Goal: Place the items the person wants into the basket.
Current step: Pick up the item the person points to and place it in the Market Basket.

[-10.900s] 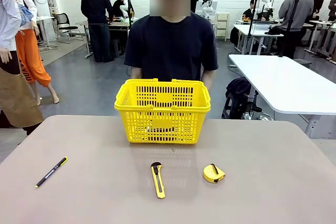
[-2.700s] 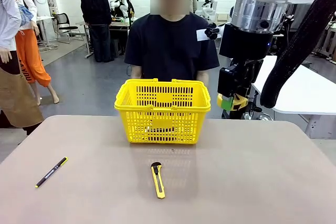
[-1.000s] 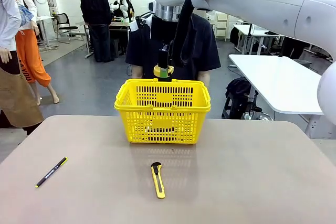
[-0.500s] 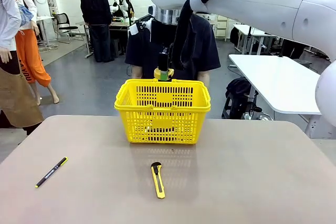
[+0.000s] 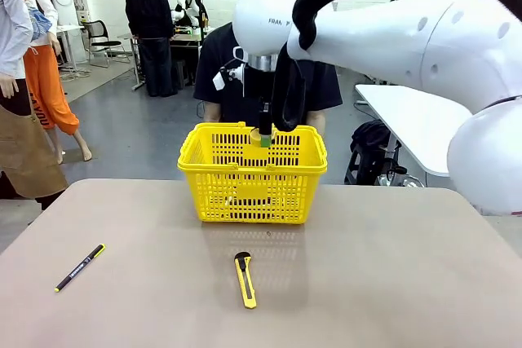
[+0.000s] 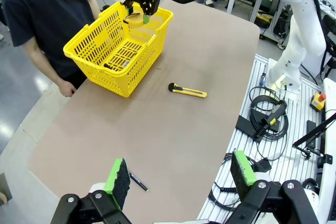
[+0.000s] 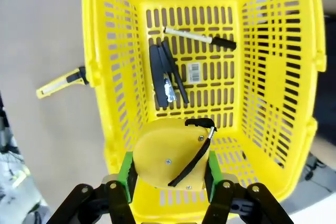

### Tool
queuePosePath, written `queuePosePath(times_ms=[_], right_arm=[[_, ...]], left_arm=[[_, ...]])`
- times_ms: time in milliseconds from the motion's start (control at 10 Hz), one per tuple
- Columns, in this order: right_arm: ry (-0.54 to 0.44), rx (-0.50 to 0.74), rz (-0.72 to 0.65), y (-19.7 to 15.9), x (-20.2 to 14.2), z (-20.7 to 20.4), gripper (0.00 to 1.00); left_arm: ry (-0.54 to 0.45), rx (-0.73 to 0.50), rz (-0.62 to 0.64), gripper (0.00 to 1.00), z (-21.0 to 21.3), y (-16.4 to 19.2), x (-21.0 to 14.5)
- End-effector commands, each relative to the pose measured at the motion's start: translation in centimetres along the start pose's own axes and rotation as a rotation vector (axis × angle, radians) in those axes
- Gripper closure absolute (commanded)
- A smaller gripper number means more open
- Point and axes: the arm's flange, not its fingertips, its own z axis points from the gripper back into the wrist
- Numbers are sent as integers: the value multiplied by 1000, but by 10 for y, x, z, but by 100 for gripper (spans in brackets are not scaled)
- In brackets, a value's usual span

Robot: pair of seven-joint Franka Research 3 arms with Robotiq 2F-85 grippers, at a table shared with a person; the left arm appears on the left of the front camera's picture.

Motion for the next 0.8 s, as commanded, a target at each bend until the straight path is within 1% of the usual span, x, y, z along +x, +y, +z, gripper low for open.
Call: queuePosePath(times_ms=[0, 300, 700], right_arm=[[-9, 1, 51, -30, 13, -1, 37], [-8, 67, 79, -46, 13, -42, 37], [6, 125, 102, -58, 19, -81, 37]], left_arm=[[1, 6, -3, 0, -1, 0, 0], [1, 6, -3, 0, -1, 0, 0], [1, 6, -3, 0, -1, 0, 0]])
